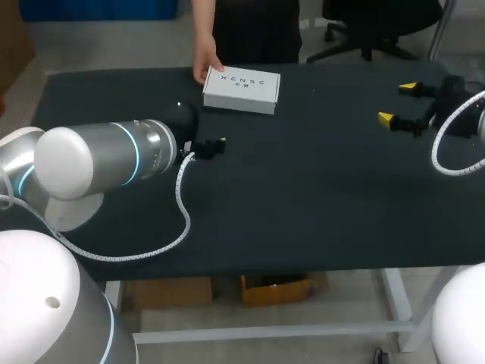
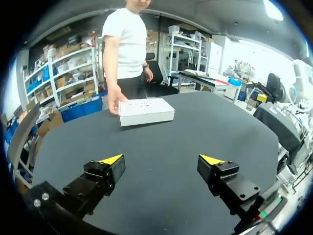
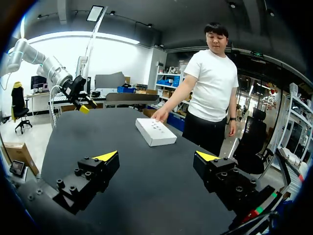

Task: Assemble the packaging by folding the flat box into shape, placing the metal phone stand inside, and closing the box properly

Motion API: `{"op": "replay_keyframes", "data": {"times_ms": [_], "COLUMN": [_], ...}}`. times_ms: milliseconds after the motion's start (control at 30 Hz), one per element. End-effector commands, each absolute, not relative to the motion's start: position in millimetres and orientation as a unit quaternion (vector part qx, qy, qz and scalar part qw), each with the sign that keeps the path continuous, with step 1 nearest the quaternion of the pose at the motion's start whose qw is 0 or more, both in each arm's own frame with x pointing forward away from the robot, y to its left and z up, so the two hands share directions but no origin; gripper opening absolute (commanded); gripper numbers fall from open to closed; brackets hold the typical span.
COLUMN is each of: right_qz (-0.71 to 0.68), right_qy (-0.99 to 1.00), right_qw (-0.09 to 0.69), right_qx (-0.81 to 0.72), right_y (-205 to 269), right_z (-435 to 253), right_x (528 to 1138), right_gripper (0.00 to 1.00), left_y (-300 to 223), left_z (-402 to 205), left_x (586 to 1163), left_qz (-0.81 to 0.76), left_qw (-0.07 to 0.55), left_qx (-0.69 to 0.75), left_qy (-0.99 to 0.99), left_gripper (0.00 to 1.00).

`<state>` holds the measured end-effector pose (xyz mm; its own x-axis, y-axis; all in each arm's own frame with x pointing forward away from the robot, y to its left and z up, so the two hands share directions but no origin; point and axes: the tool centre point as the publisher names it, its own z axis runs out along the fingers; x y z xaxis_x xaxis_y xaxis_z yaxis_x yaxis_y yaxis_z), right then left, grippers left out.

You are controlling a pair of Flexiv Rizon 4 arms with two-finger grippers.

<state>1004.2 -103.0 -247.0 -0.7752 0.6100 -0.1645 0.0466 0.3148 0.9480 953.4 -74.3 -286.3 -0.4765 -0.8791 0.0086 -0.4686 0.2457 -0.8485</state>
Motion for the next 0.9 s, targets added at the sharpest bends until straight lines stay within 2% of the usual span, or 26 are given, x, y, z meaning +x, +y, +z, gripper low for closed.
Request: {"op": "replay_keyframes", "data": {"times_ms": [33, 333, 900], "right_qz": [0.547, 0.547, 0.547], "right_qy": [0.768, 0.768, 0.768], "right_qw": [0.258, 0.258, 0.258], "right_qx": [0.212, 0.212, 0.212], "right_y": [-104.3, -104.3, -104.3], "right_z": [-247.1, -247.1, -247.1], "right_x": [1003.5, 1003.5, 1003.5], "right_gripper": [1.0, 1.0, 1.0], "left_y": [-57.1, -43.3, -31.6], "left_z": [-285.7, -276.8, -267.0], "left_x": [949.7, 957.0, 963.2], "left_qz": [-0.482, -0.506, -0.506], "left_qw": [0.231, 0.195, 0.183], "left_qx": [-0.393, -0.379, -0.396], "left_qy": [0.749, 0.75, 0.744], "left_gripper": [1.0, 1.0, 1.0]}}
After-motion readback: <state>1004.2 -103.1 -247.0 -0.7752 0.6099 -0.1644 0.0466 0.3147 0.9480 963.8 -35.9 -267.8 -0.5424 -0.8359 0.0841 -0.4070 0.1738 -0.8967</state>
